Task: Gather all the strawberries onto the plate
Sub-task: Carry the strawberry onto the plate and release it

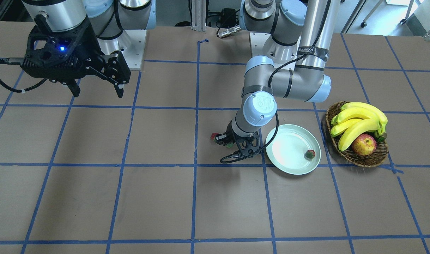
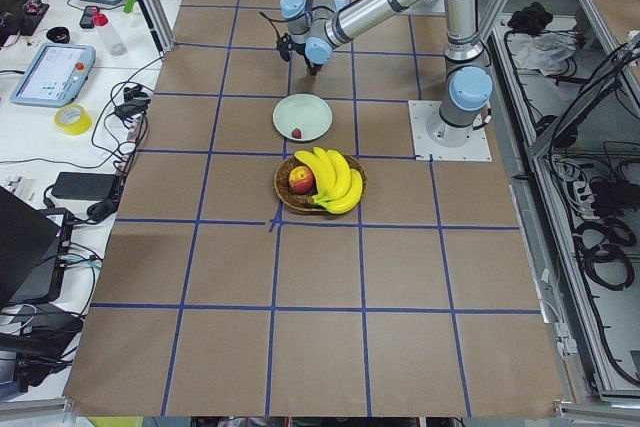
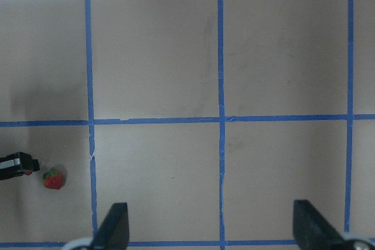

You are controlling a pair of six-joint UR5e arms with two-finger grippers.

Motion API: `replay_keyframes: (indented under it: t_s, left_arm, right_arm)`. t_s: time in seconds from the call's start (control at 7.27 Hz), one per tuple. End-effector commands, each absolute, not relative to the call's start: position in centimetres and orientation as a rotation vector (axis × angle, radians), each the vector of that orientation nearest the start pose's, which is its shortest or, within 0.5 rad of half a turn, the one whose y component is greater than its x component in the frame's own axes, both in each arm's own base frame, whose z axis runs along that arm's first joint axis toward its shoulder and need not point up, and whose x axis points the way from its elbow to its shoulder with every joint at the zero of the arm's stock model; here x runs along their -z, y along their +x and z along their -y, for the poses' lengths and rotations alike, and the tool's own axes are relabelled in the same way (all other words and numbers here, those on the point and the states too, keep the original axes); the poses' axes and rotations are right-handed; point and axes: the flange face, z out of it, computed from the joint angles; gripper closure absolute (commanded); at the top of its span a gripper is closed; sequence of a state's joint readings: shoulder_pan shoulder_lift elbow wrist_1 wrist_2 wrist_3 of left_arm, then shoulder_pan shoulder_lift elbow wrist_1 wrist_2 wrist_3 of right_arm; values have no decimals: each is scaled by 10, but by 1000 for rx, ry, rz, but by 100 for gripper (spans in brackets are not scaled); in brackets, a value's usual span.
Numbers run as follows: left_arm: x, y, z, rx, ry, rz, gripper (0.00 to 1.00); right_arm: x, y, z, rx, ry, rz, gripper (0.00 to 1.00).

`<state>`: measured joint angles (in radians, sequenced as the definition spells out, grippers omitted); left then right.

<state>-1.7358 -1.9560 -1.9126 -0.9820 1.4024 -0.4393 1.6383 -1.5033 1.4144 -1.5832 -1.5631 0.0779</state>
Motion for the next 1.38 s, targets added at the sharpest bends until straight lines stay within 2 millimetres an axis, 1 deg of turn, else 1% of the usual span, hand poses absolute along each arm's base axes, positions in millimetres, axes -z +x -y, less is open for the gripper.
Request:
replay_keyframes:
  t_s: [0.0,0.14,0.28,0.41,0.55,0.69,0.83,0.96,1.1,1.24]
  left_arm:
    - [-240,-223,541,-213,-418,-3235,100]
    - [-275,-192,562,-251,-439,-3226,100]
    - [-293,-151,575,-246,-316,-3253,100]
    - [-295,-109,579,-247,-240,-3272,100]
    - [-282,-75,576,-286,-102,-3238,100]
    - [-262,-50,564,-353,-2,-3204,100]
    - [-237,-44,549,-437,-9,-3209,100]
    - [-223,-39,544,-442,15,-3203,100]
    - [-221,-27,544,-443,41,-3205,100]
    - [-217,-16,545,-453,16,-3212,26]
  right_arm:
    - [-532,169,518,157,14,-3123,0]
    - [-532,169,518,157,16,-3123,0]
    - [-532,170,518,155,14,-3123,0]
    - [-533,169,518,157,16,-3123,0]
    - [-532,170,518,157,14,-3123,0]
    - [-533,170,517,157,11,-3123,0]
    - [-531,170,518,152,11,-3123,0]
    - [-532,170,518,157,11,-3123,0]
    - [-533,170,518,159,14,-3122,0]
    - [-532,170,517,157,14,-3123,0]
